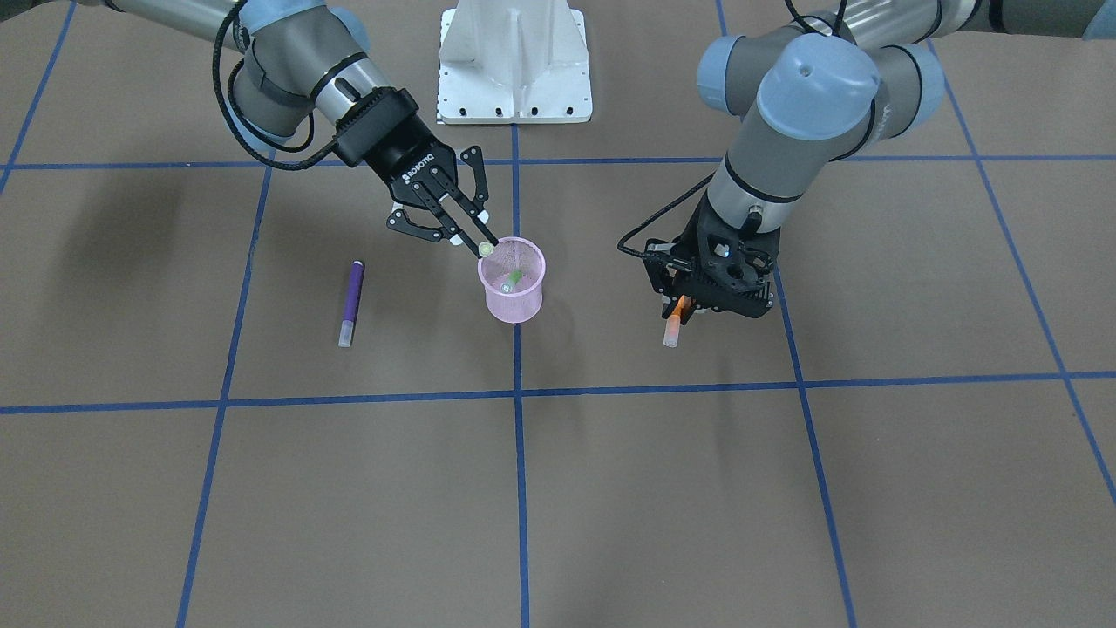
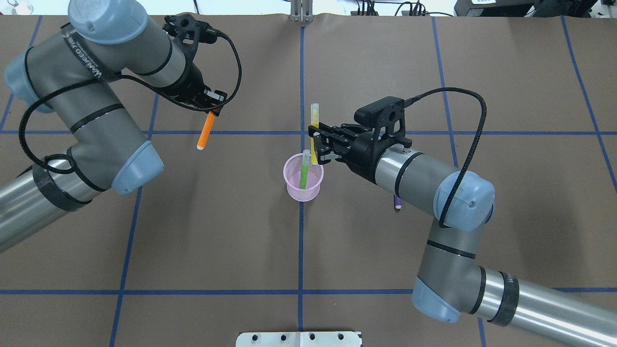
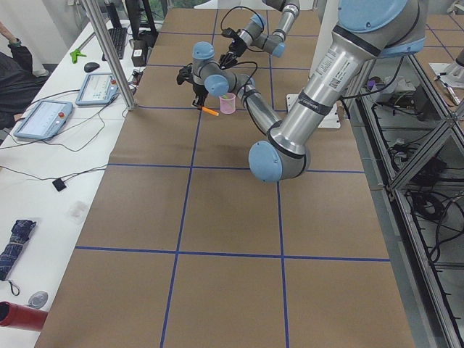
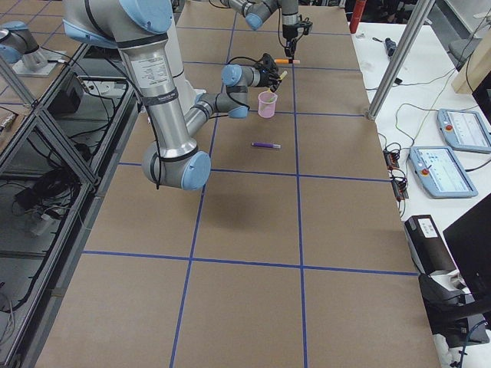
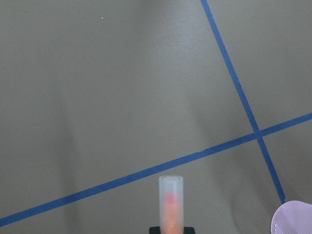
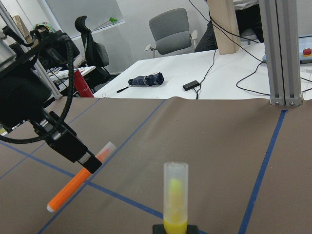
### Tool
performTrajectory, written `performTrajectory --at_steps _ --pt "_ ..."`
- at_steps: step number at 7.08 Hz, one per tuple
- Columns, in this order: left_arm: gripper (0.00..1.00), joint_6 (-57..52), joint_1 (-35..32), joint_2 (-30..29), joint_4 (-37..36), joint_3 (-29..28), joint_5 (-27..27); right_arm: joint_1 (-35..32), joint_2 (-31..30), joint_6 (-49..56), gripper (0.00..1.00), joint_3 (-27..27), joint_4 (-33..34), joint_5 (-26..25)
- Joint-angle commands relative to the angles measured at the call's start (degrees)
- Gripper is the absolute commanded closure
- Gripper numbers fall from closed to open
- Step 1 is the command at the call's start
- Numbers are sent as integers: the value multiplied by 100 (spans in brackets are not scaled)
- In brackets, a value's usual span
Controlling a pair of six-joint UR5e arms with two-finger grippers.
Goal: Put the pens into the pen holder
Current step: 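Lower yellow marker into cup with right gripper while left lifts orange marker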
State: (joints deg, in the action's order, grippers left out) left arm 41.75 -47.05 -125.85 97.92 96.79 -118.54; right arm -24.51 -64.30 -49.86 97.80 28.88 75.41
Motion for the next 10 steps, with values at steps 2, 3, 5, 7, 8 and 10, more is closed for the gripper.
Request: performTrajectory --at_steps 2,3,5,7,8,10 --pt "100 -35 -15 16 -1 15 -2 184 243 20 100 -358 -14 -281" --pt "100 -35 -15 16 -10 15 -11 219 243 11 100 -384 -22 -290" --pt "100 -35 -58 16 -1 15 -2 280 261 -59 1 -376 4 -308" --pt "100 -35 -93 -1 -1 24 -11 298 260 -94 0 -323 39 -282" --pt "100 -35 -172 -1 -1 120 -2 263 200 -286 0 -227 152 -229" --pt "100 -9 -234 -10 103 628 68 106 164 -672 0 875 2503 129"
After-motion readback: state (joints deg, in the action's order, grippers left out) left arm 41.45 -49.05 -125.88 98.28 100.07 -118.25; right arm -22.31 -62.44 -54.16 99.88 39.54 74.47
